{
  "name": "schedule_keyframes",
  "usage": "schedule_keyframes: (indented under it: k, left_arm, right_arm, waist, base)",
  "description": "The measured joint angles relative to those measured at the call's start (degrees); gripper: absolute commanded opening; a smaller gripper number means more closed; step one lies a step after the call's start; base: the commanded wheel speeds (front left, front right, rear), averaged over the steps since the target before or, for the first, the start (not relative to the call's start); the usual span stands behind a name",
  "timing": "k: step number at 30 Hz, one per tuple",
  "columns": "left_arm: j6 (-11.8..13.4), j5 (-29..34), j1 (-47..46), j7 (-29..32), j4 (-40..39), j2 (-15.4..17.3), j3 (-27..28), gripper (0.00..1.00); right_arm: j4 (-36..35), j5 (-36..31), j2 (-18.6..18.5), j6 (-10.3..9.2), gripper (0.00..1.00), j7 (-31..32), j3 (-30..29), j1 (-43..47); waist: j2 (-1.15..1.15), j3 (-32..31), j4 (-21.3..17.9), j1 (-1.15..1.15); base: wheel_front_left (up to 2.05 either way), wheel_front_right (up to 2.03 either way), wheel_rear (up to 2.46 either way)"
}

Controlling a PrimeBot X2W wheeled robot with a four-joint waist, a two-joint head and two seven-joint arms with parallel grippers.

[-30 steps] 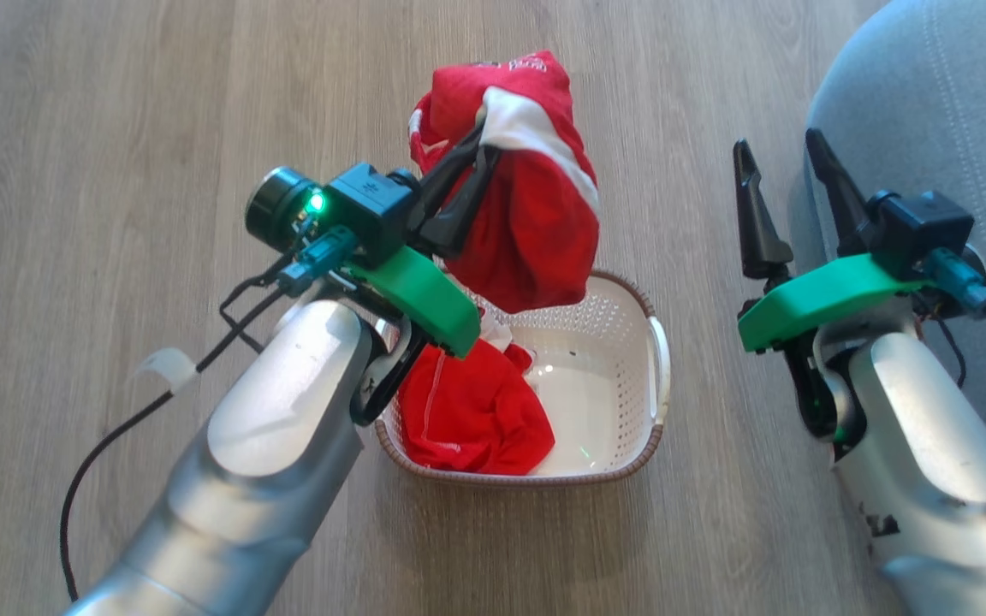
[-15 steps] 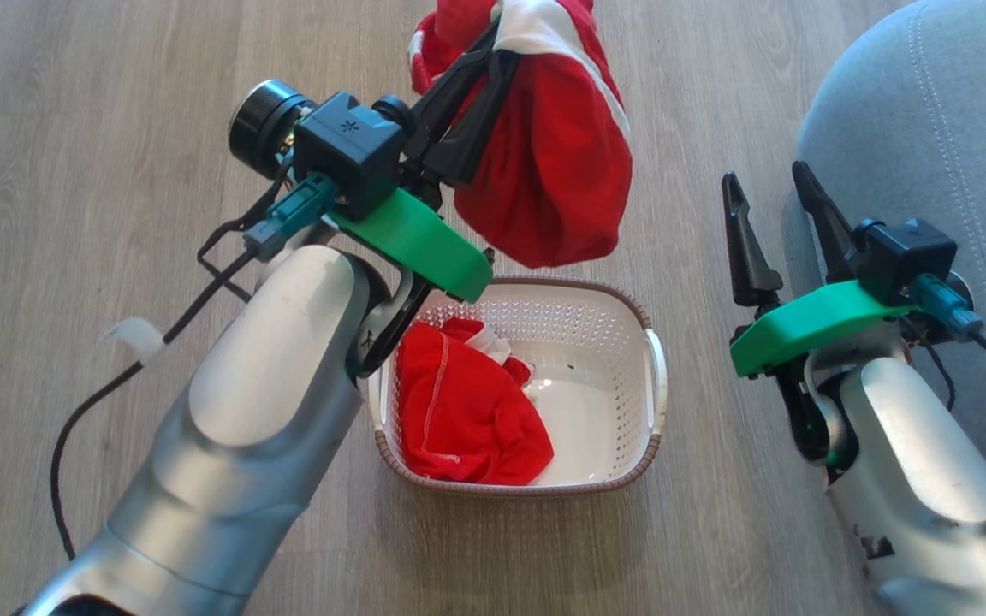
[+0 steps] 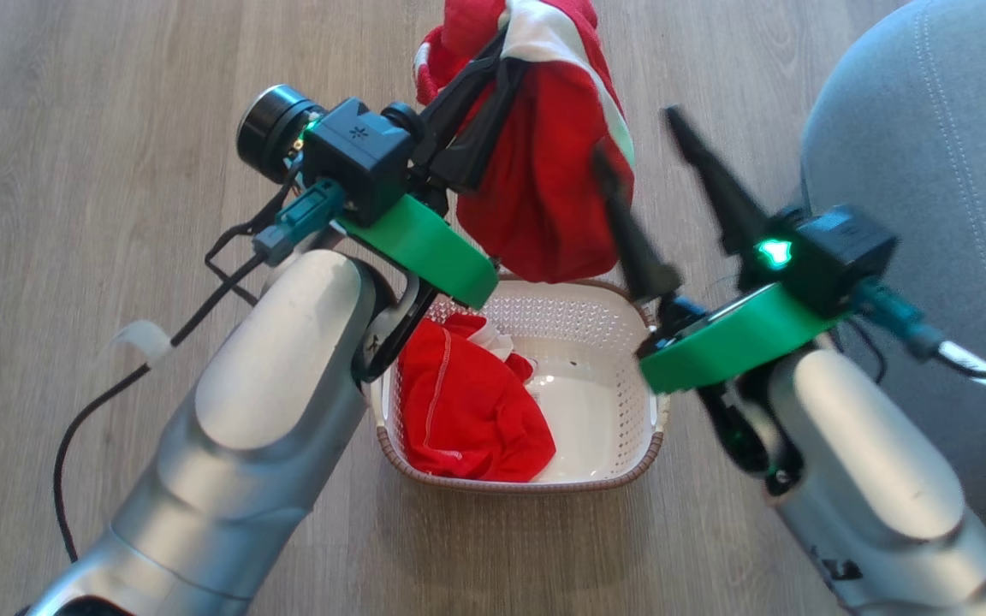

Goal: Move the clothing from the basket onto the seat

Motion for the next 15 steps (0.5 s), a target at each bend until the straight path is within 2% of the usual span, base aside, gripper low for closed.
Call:
schedule_keyframes:
  k: [4, 8, 15]
  left_arm:
    - [0.0, 0.0, 0.0, 0.0, 0.0, 0.0, -0.5, 0.0]
    - [0.0, -0.5, 0.0, 0.0, -0.1, -0.1, -1.6, 0.0]
    - [0.0, -0.9, 0.3, 0.0, -0.7, -0.3, -3.4, 0.0]
  right_arm:
    - [0.5, 0.6, -1.4, 0.0, 1.0, 0.0, 5.7, -1.6]
    - [4.2, 0.8, -1.6, 0.0, 1.0, 0.0, 9.6, -3.7]
    - [11.4, -1.9, -0.3, 0.0, 1.0, 0.0, 8.5, -6.1]
  waist:
    - [0.0, 0.2, 0.4, 0.0]
    - [0.0, 0.3, 0.8, 0.0]
    - [0.0, 0.3, 1.6, 0.0]
  base:
    - [0.0, 0.0, 0.0]
    - [0.0, 0.0, 0.0]
    - [0.0, 0.0, 0.0]
